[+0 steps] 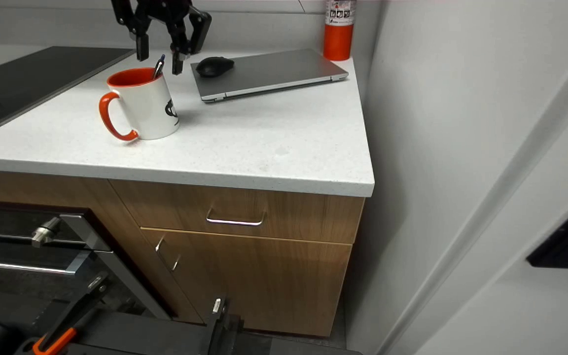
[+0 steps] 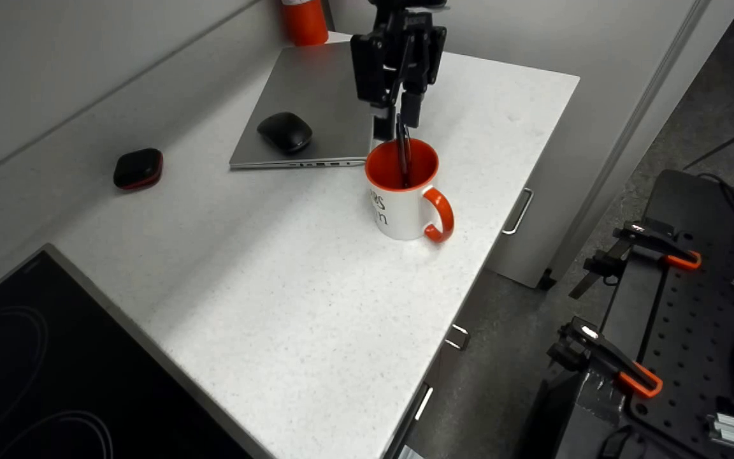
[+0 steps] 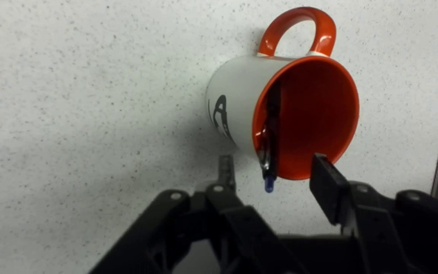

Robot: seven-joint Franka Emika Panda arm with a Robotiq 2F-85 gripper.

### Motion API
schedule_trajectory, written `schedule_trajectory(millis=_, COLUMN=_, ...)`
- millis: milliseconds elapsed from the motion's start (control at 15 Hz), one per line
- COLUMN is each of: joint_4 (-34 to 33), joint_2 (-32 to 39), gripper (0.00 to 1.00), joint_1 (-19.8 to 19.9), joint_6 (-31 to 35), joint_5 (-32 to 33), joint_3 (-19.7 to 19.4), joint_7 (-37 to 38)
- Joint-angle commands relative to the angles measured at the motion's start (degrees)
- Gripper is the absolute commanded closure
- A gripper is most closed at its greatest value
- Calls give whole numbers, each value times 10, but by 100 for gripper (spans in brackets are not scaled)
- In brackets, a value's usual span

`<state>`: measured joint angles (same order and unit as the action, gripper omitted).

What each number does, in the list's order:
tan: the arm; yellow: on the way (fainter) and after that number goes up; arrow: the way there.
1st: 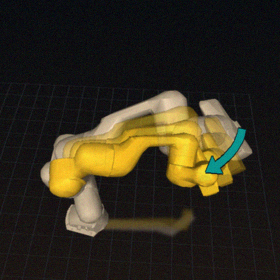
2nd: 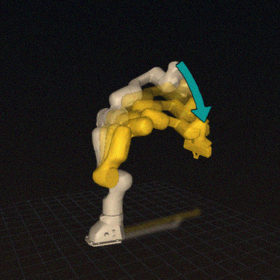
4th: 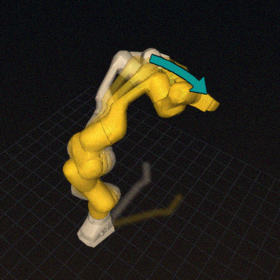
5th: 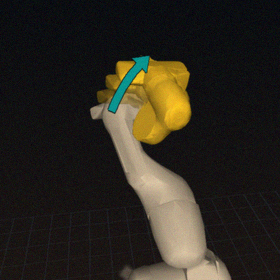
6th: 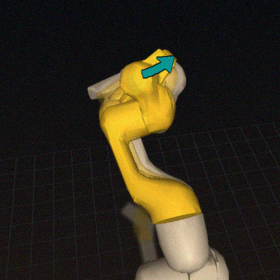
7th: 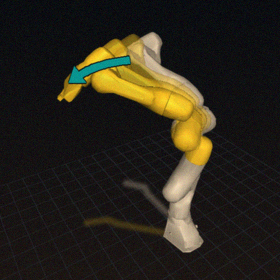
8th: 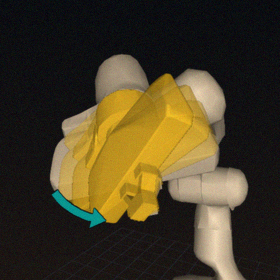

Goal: Put the pen on the countertop

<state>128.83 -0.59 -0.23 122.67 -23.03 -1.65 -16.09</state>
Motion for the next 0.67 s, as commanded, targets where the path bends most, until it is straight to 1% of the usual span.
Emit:
schedule_trajectory(millis=0, joint_4=-2, joint_2=-9, gripper=74, joint_1=7, joint_6=-10, joint_5=-24, joint_3=-2, joint_7=-25)
schedule_trajectory(millis=133, joint_4=-1, joint_2=-11, gripper=88, joint_1=8, joint_6=-11, joint_5=-26, joint_3=-4, joint_7=-28)
schedule_trajectory(millis=200, joint_4=-1, joint_2=-11, gripper=96, joint_1=8, joint_6=-11, joint_5=-25, joint_3=-4, joint_7=-28)
schedule_trajectory(millis=267, joint_4=-1, joint_2=-12, gripper=100, joint_1=8, joint_6=-11, joint_5=-25, joint_3=-5, joint_7=-29)
schedule_trajectory(millis=333, joint_4=-1, joint_2=-14, gripper=100, joint_1=8, joint_6=-12, joint_5=-25, joint_3=-6, joint_7=-28)
schedule_trajectory(millis=467, joint_4=1, joint_2=-22, gripper=97, joint_1=9, joint_6=-15, joint_5=-27, joint_3=-7, joint_7=-26)
schedule_trajectory(millis=600, joint_4=6, joint_2=-34, gripper=97, joint_1=9, joint_6=-22, joint_5=-28, joint_3=-8, joint_7=-31)
